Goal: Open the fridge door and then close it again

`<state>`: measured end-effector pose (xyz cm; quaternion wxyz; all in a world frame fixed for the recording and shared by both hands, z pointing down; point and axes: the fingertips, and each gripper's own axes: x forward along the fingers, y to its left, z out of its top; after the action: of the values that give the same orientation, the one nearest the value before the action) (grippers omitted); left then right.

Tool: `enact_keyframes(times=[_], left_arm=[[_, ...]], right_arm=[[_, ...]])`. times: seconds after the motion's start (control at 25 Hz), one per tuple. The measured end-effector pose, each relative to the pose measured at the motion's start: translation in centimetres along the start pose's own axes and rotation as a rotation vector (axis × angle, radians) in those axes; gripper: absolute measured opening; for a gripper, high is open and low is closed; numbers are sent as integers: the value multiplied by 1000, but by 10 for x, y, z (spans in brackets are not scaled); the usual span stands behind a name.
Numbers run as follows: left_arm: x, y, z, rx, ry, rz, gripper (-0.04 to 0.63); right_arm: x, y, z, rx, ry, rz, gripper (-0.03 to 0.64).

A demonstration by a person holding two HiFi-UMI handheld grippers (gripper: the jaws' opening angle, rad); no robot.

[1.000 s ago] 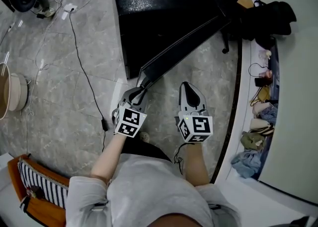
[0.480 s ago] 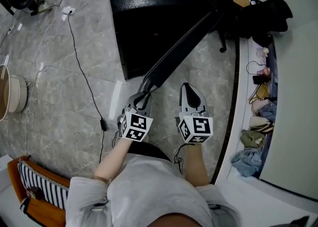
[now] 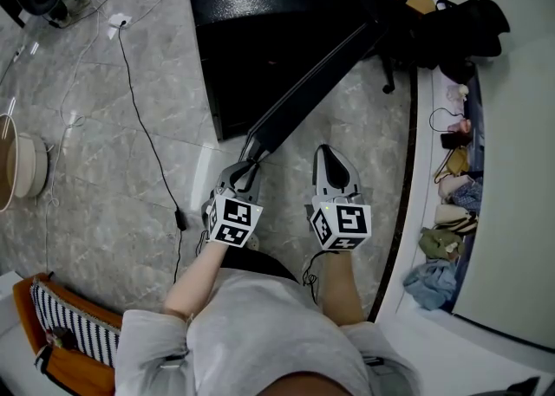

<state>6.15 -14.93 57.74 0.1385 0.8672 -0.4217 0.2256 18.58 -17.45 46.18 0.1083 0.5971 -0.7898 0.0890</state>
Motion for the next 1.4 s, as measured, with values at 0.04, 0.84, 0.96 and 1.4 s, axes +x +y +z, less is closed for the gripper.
enact_keyframes(times=[0.04, 0.84, 0.96, 1.4], left_arm=[[1, 4, 0, -3, 0, -1, 41], [11, 98, 13, -33, 6, 45, 57], [15, 111, 15, -29, 9, 43, 60], [32, 159, 27, -19, 24, 59, 61]], right_arm=[[2, 0, 0, 0, 0, 2, 25], [25, 10, 8, 0, 6, -1, 25], [29, 9, 9, 0, 7, -6, 26], [45, 6, 14, -1, 12, -19, 26]])
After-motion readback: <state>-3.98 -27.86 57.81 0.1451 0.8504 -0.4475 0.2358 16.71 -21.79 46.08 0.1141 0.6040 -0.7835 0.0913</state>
